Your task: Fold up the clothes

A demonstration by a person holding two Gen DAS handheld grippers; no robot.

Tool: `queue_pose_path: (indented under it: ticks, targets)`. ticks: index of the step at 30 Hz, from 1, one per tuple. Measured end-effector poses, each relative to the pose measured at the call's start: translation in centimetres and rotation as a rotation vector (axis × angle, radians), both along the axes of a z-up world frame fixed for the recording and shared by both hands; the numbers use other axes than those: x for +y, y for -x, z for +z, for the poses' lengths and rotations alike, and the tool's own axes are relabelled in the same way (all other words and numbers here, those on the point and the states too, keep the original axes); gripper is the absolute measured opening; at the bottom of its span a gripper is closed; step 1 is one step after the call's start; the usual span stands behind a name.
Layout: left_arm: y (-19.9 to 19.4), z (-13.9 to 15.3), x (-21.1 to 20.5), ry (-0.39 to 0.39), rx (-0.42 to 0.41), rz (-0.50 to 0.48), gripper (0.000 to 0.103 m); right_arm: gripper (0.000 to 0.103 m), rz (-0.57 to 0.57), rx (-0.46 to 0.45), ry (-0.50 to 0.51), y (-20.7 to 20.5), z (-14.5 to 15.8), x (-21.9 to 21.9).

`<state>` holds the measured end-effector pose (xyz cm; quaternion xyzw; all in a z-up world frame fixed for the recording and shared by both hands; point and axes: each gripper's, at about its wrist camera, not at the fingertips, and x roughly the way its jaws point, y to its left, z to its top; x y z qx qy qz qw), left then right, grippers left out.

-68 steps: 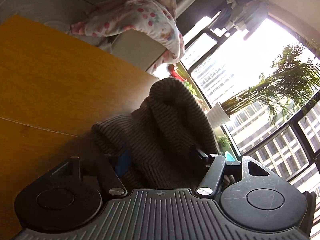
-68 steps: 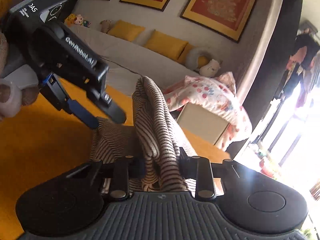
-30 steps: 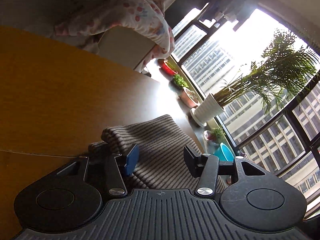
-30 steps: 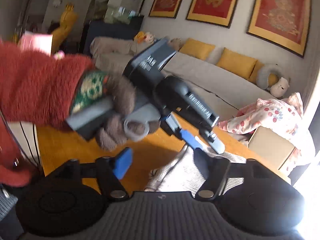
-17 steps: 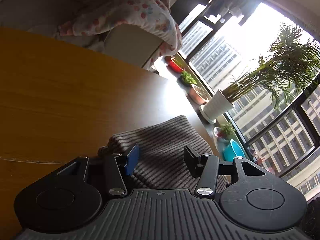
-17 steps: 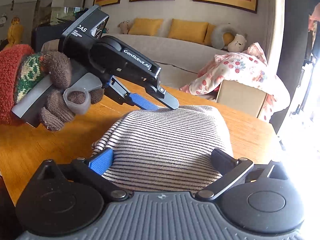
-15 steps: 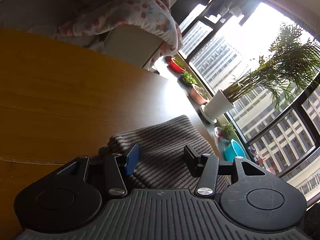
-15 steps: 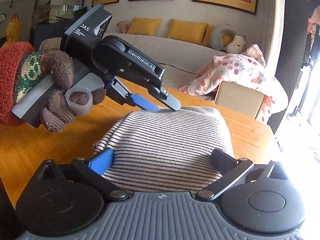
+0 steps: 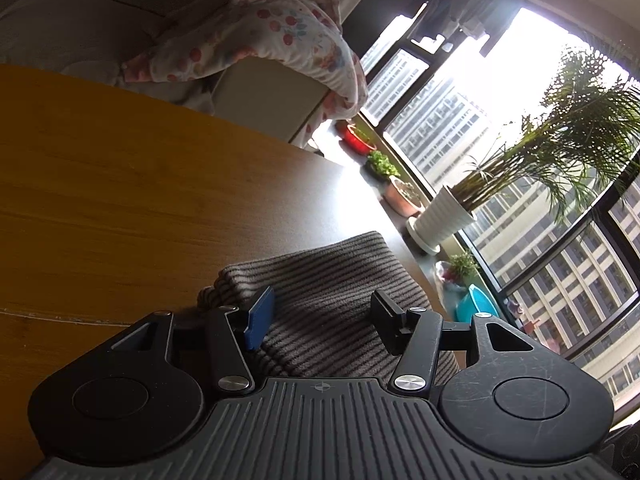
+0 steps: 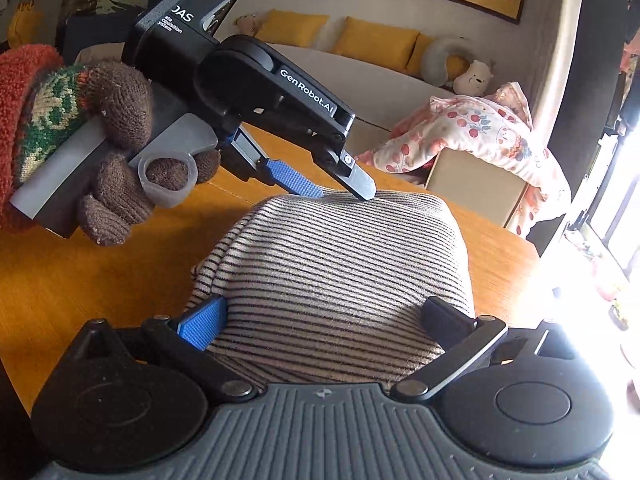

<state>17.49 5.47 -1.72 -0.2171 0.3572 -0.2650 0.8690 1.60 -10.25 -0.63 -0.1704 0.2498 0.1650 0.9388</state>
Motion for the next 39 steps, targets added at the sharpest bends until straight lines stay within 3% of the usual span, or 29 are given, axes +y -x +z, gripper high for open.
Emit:
queue_pose_path:
  ticks: [2,5,7,14,16,20,25,28,32,36,39]
  targets:
    - [1.5,1.1,0.1,0.026,-0.022,-0.001,0.079,0.103,-0.001,-0.005,-0.004,0.2,-0.1,-0.1]
    - [4.1,2.1,-0.1,0.102,-0.048,-0.06,0.083,0.103,-0.005,-0.011,-0.004,0.2,-0.2,-0.1]
    - [5.3,1.9,-0.8,0.111,-0.048,-0.098,0.087,0.103,-0.006,-0.014,-0.007,0.2,-0.1,-0.1]
    - [6.7,1.1,-1.8,0.082,-0.062,-0.137,0.087,0.103,0.037,-0.009,-0.062,1.3,1.2,-2.3]
    - [6.6,1.0,-1.9,0.072,-0.062,-0.138,0.087,0.103,0.035,-0.002,-0.121,1.8,2.5,-4.1]
    - [6.6,0.7,-2.4,0.051,-0.077,-0.143,0.087,0.103,-0.077,0.018,-0.321,1.0,4.9,-8.7]
    - [6.6,0.5,-2.4,0.05,-0.083,-0.151,0.087,0.103,-0.261,0.169,-0.248,-2.7,1.6,-10.0]
    - [6.7,0.4,-2.1,0.057,-0.079,-0.154,0.087,0.103,-0.257,0.177,-0.293,-2.5,0.8,-10.4]
    - [6.6,0.4,-2.1,0.052,-0.085,-0.161,0.087,0.103,-0.206,0.17,-0.304,-3.0,2.6,-11.1]
    - [6.7,0.4,-2.4,0.03,-0.107,-0.173,0.088,0.103,-0.178,0.244,-0.535,-6.1,4.8,-13.3]
    - [6.7,0.3,-2.3,0.026,-0.113,-0.183,0.088,0.103,-0.18,0.345,-0.687,-10.1,4.4,-14.3]
